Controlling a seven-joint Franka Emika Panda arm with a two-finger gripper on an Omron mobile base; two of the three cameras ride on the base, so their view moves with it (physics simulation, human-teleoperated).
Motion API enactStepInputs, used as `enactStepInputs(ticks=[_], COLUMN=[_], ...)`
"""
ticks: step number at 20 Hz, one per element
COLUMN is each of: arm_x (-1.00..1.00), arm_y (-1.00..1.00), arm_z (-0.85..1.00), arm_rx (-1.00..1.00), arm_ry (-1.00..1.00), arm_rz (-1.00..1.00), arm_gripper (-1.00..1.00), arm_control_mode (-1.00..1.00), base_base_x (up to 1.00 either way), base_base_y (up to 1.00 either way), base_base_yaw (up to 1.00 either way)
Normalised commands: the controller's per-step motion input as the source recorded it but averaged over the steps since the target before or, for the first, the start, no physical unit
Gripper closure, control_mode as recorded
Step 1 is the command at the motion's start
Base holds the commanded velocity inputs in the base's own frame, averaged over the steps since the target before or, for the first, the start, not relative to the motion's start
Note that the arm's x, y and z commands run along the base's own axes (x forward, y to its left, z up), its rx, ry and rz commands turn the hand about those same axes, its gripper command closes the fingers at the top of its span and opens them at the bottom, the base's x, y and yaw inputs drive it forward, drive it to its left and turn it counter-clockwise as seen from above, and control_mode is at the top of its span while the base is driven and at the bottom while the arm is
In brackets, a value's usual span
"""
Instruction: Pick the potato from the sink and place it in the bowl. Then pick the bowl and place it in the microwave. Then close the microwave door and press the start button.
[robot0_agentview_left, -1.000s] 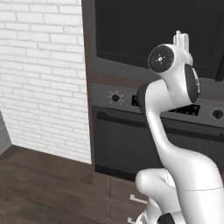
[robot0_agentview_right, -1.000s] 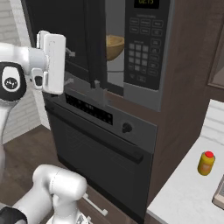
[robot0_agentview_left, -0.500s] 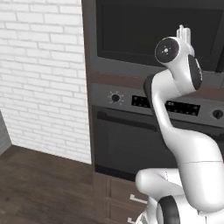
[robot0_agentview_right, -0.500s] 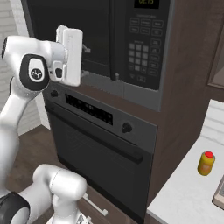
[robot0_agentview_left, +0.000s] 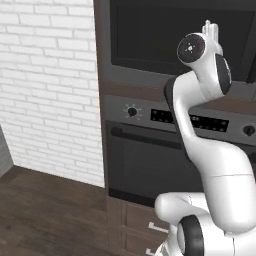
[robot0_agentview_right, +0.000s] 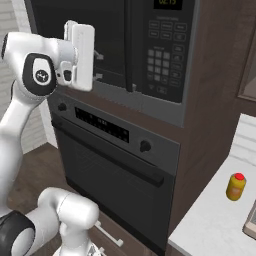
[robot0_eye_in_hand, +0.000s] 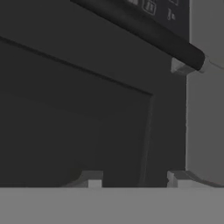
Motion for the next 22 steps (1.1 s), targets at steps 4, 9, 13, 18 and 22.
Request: enactStepInputs(ticks=[4, 9, 13, 18, 22], arm_x=[-0.73, -0.90, -0.68, -0.40, -0.46], arm_y=[-0.12, -0.04, 0.09, 0.22, 0.14], arm_z=[0.00, 0.20, 0.24, 0.24, 0.08], arm_rx=[0.01, 0.00, -0.13, -0.26, -0.22], arm_ry=[-0.02, 0.04, 0.23, 0.32, 0.26], arm_rz=[0.00, 0.01, 0.01, 0.09, 0.16], arm_gripper=[-1.00, -1.00, -1.00, -1.00, -1.00], arm_control_mode=[-1.00, -1.00, -1.00, -1.00, -1.00], base_base_x=[0.00, 0.00, 0.00, 0.00, 0.00], base_base_y=[0.00, 0.00, 0.00, 0.00, 0.00], base_base_yaw=[0.00, 0.00, 0.00, 0.00, 0.00])
